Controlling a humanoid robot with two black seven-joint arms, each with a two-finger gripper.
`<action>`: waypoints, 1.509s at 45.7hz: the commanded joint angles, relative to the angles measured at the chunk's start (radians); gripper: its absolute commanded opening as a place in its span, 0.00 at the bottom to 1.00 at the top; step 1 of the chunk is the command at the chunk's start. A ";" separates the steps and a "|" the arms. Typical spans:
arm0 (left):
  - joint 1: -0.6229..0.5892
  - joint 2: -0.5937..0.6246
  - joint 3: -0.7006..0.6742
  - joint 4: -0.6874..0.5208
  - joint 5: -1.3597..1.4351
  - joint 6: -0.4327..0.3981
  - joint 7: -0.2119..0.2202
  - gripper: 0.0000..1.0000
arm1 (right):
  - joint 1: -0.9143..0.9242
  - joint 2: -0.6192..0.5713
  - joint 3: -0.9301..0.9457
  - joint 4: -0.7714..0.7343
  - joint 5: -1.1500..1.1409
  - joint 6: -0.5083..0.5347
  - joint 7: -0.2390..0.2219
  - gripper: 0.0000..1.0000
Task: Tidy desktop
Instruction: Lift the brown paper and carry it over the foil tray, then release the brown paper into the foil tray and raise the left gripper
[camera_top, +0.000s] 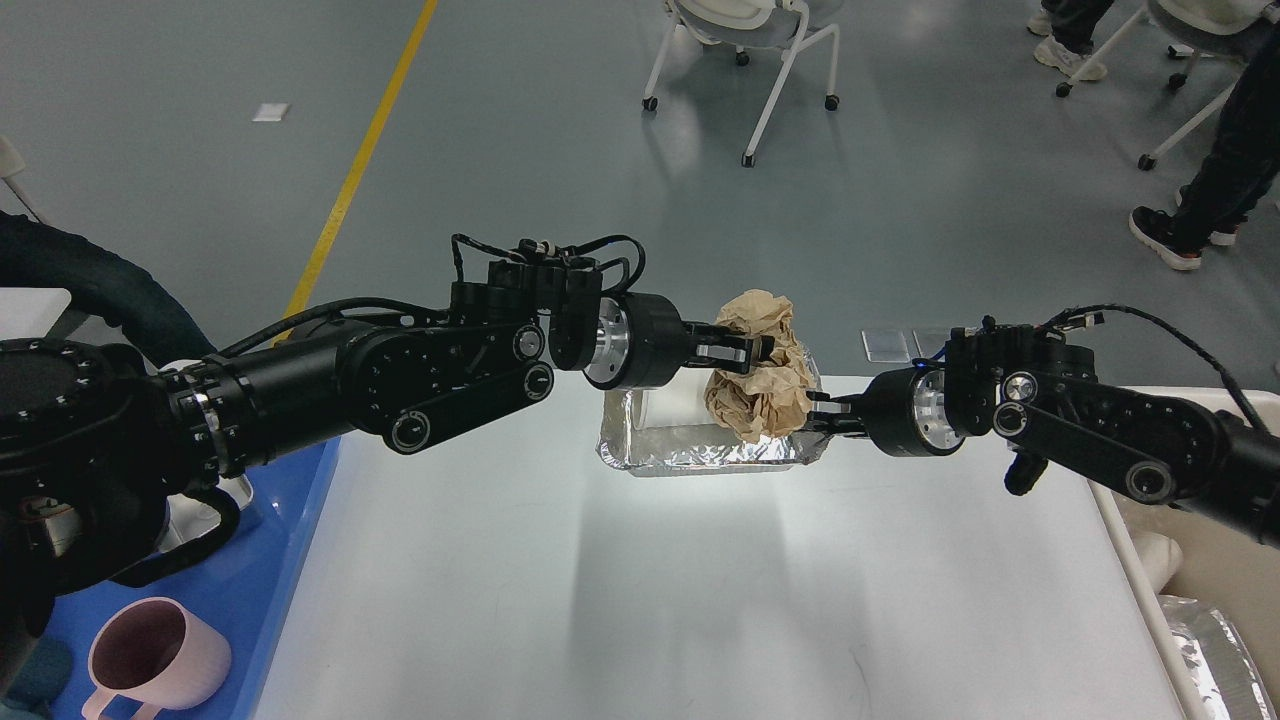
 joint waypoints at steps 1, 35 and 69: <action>0.004 -0.007 0.039 0.019 0.001 0.013 0.001 0.09 | 0.000 0.001 0.003 0.000 0.000 0.000 0.000 0.00; 0.024 -0.043 0.067 0.052 -0.005 -0.006 0.005 0.97 | 0.000 -0.008 0.007 0.001 0.015 0.001 0.000 0.00; 0.016 0.158 -0.314 -0.016 -0.253 -0.011 0.002 0.97 | -0.015 -0.027 0.010 -0.002 0.046 0.004 0.000 0.00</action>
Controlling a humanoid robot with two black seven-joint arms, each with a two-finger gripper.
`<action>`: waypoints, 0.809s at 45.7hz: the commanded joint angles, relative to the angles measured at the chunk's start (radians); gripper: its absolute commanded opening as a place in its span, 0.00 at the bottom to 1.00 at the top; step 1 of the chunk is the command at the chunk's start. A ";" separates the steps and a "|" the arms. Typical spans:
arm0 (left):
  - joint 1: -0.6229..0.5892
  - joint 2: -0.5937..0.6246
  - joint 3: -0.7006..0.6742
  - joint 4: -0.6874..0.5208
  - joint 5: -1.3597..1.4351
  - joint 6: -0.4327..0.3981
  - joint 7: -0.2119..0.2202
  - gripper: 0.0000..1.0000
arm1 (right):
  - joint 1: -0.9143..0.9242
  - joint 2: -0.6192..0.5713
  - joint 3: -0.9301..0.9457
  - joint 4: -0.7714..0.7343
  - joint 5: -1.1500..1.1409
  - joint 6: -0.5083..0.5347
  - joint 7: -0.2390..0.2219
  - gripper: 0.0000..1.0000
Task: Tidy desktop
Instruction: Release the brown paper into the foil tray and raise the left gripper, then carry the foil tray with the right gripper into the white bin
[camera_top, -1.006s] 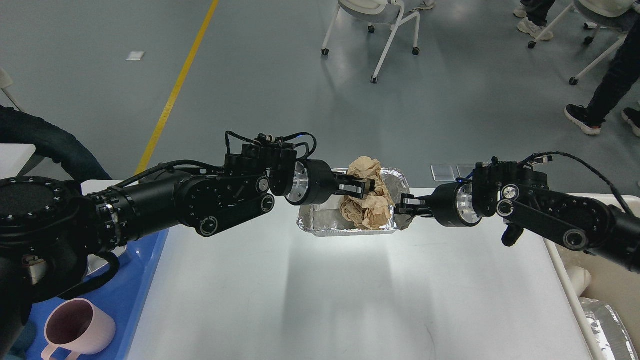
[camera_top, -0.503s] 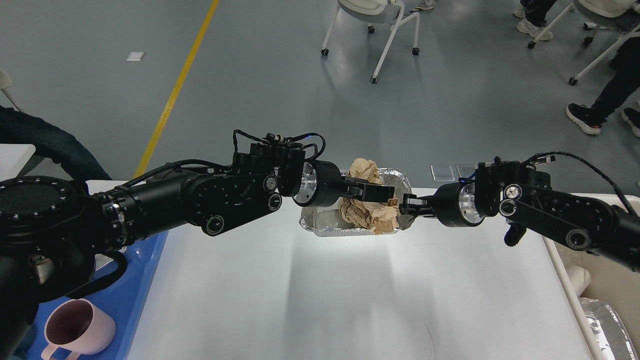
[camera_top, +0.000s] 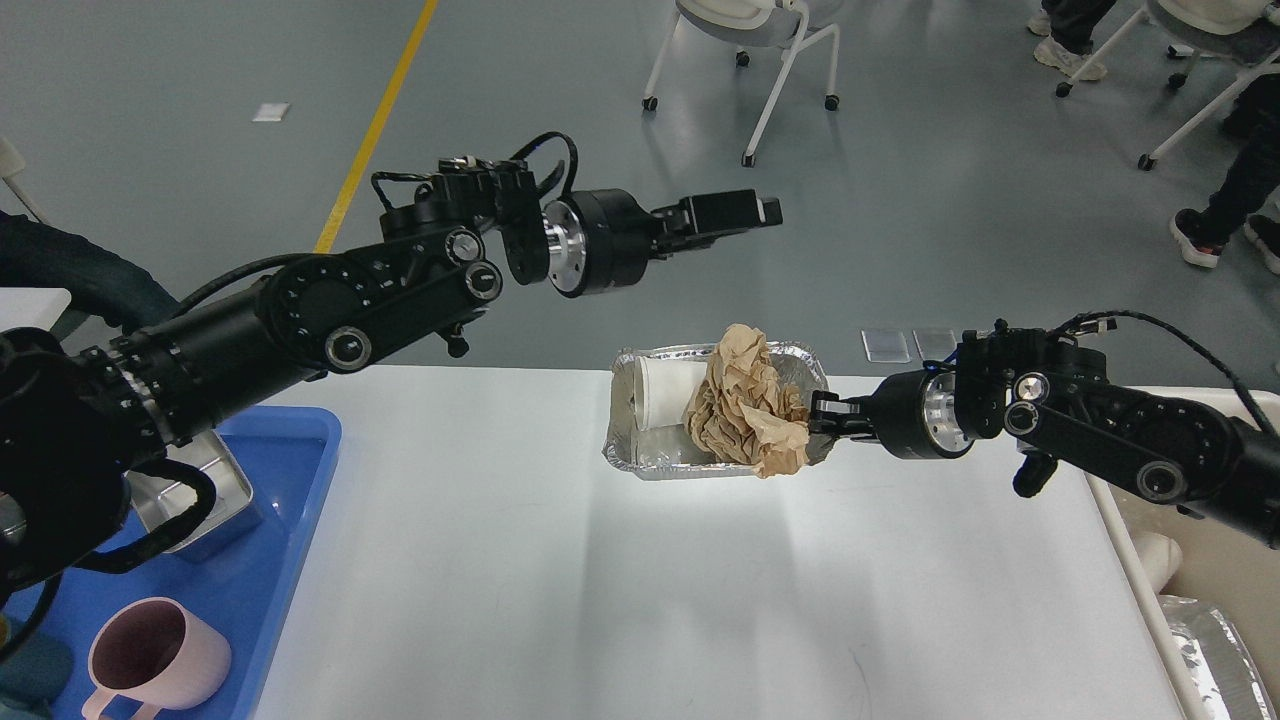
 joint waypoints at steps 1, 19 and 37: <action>0.020 0.077 -0.095 -0.005 -0.105 0.012 0.005 0.97 | -0.002 -0.013 0.000 0.001 0.009 0.000 0.000 0.00; 0.416 0.223 -0.759 -0.008 -0.447 0.075 0.004 0.97 | -0.062 -0.105 0.031 -0.025 0.093 -0.010 0.026 0.00; 0.761 0.137 -1.118 -0.005 -0.607 0.012 0.002 0.97 | -0.129 -0.313 0.078 -0.079 0.357 -0.070 0.040 0.00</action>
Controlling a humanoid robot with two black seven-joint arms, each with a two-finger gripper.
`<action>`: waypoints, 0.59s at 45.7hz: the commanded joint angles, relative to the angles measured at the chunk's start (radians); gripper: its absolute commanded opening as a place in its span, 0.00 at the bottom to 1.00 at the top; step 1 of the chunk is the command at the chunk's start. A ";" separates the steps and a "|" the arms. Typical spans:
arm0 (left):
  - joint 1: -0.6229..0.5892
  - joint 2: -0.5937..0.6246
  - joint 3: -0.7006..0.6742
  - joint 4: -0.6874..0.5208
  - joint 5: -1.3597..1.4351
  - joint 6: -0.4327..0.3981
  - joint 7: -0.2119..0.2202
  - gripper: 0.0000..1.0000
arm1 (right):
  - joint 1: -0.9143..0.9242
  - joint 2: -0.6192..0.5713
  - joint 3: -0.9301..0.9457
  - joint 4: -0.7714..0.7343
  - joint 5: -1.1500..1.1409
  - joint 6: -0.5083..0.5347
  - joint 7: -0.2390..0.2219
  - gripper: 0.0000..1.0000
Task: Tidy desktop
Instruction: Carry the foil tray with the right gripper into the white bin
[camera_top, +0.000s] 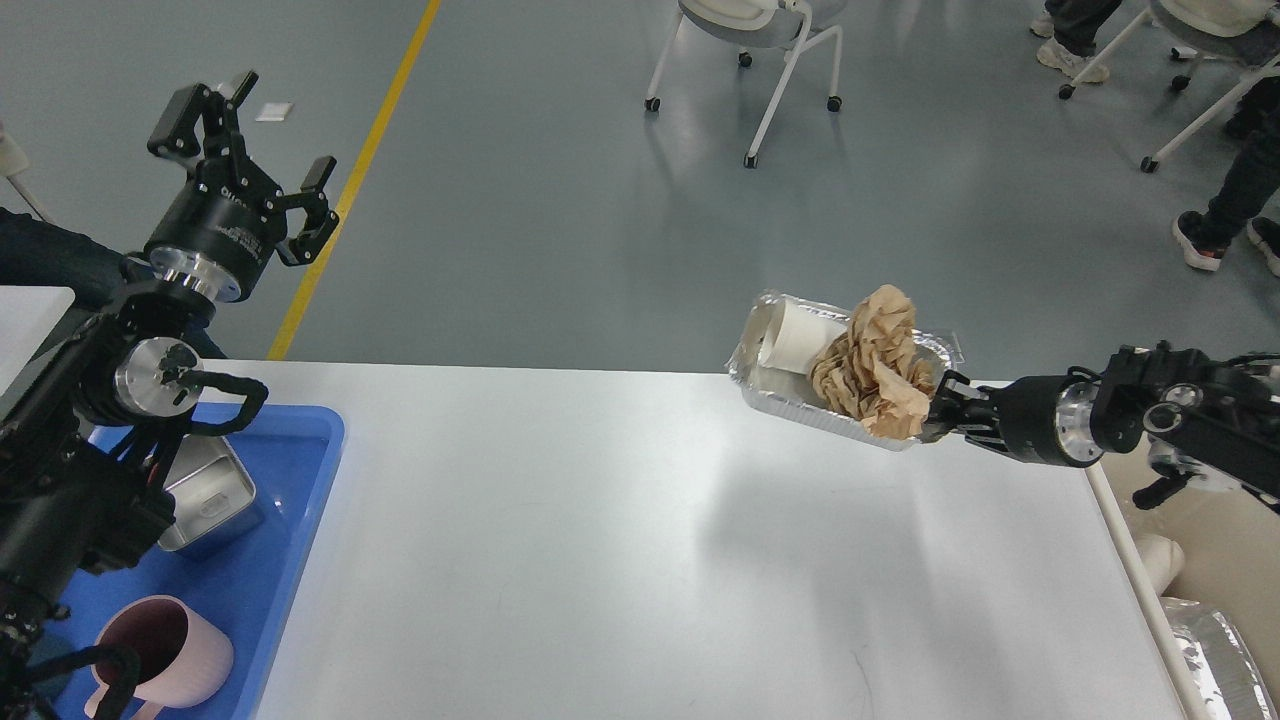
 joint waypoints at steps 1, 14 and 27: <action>0.085 -0.019 -0.074 0.003 -0.114 -0.052 0.002 0.97 | -0.021 -0.074 0.019 -0.041 0.102 -0.007 0.007 0.00; 0.164 -0.071 -0.140 0.026 -0.178 -0.081 -0.006 0.97 | -0.089 -0.228 0.019 -0.124 0.269 -0.004 0.020 0.00; 0.174 -0.093 -0.157 0.087 -0.178 -0.089 -0.006 0.97 | -0.213 -0.260 0.017 -0.245 0.283 0.002 0.043 0.00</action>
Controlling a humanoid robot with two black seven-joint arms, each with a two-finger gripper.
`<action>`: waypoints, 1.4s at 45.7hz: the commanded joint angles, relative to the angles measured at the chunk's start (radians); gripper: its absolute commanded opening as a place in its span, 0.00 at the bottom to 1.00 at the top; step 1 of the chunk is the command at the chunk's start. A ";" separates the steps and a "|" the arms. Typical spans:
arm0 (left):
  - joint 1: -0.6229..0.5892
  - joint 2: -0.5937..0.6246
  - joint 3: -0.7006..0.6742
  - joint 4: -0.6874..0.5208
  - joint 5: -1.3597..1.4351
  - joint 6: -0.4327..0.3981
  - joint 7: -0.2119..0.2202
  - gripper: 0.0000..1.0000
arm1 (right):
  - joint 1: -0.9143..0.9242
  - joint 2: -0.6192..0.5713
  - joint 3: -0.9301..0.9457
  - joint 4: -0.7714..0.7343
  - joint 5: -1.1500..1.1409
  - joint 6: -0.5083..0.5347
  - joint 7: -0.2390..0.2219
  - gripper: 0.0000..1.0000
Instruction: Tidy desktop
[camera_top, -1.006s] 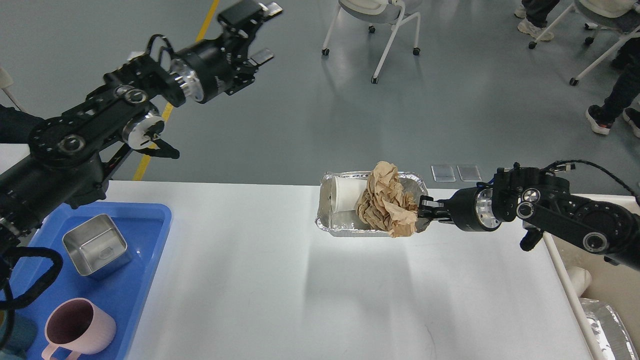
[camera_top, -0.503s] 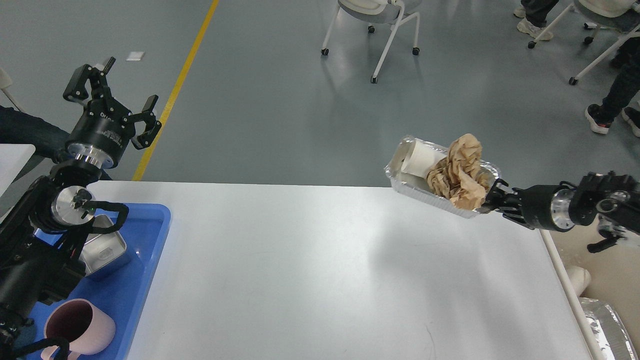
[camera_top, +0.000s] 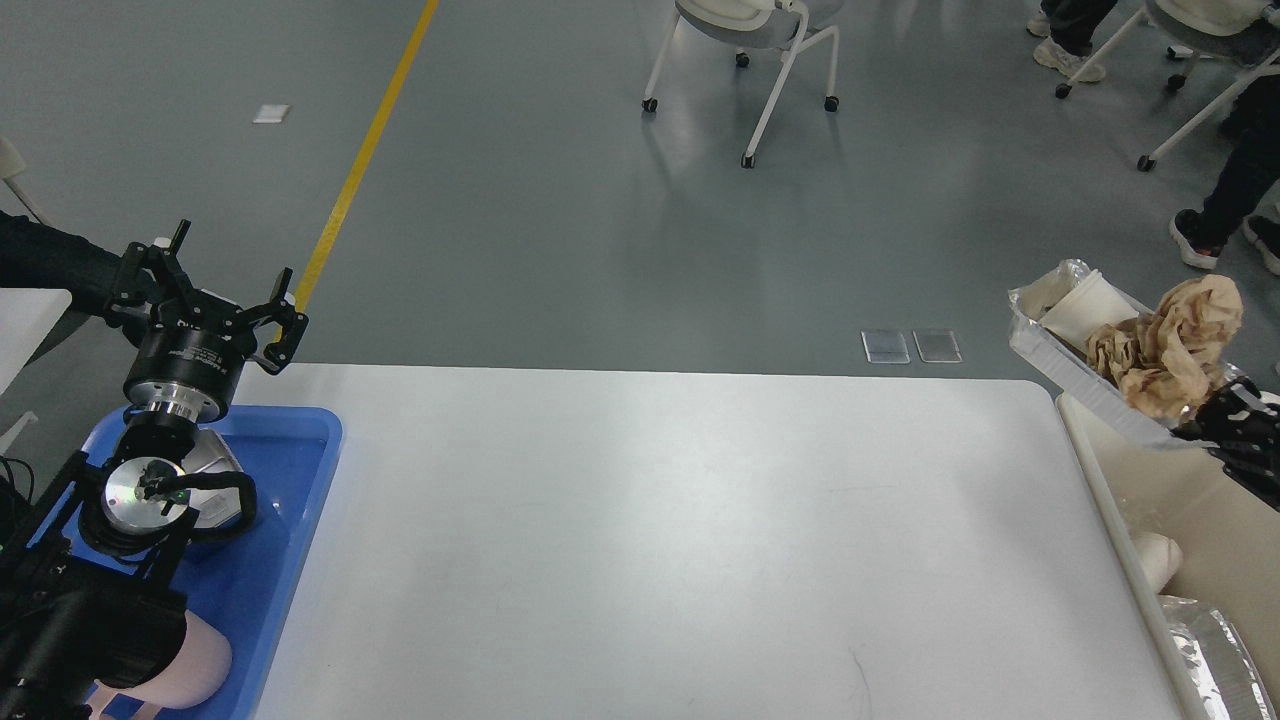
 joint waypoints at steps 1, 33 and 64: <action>0.012 -0.003 -0.005 0.026 -0.001 -0.011 0.000 0.97 | -0.048 -0.004 -0.002 -0.070 0.001 0.000 0.007 0.00; 0.026 -0.001 -0.021 0.053 0.001 -0.052 0.003 0.97 | -0.152 0.149 -0.002 -0.455 0.071 -0.111 0.002 1.00; 0.058 0.005 -0.015 0.051 0.007 -0.016 0.003 0.97 | 0.036 0.529 0.153 -0.400 0.364 -0.216 0.008 1.00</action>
